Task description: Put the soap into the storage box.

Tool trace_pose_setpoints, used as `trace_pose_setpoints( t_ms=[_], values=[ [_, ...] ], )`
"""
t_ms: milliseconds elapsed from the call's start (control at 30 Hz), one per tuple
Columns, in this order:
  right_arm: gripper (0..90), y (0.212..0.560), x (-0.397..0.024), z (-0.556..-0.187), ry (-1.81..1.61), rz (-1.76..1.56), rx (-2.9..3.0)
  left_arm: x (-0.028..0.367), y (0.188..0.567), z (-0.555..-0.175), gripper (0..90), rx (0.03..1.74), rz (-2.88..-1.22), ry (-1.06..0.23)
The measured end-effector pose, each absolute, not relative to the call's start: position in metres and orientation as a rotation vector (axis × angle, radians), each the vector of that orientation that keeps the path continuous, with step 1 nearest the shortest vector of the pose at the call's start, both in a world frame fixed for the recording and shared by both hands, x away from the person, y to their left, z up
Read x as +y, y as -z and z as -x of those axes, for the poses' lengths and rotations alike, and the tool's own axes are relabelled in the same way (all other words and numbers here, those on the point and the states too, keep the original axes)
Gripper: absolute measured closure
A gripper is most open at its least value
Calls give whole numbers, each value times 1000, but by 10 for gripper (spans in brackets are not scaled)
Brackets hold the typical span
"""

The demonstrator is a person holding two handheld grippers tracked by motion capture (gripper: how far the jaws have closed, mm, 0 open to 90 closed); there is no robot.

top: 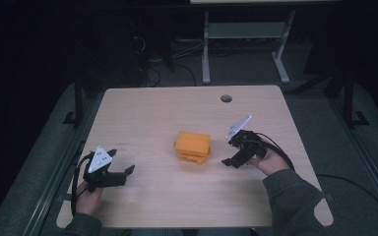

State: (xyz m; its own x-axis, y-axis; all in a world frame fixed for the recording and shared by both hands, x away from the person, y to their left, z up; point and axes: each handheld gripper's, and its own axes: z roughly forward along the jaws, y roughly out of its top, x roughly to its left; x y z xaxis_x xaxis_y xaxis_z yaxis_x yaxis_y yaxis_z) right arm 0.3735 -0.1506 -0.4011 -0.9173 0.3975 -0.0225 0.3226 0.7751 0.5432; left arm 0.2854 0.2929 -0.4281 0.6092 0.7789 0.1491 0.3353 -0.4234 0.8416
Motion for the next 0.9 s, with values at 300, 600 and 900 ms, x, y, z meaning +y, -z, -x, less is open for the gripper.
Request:
trace_pose_setpoints(
  t_ms=[300, 600, 900],
  values=[
    [204, 404, -162, -368, -831, -601, 2821, 293, 428, -285, 142, 879, -2021, -686],
    [205, 405, -170, -359, -849, -627, 2805, 293, 428, -286, 141, 876, -2018, -687],
    [205, 409, -178, -352, -845, -645, 2799, 292, 428, -286, 141, 875, -2023, -689]
  ],
)
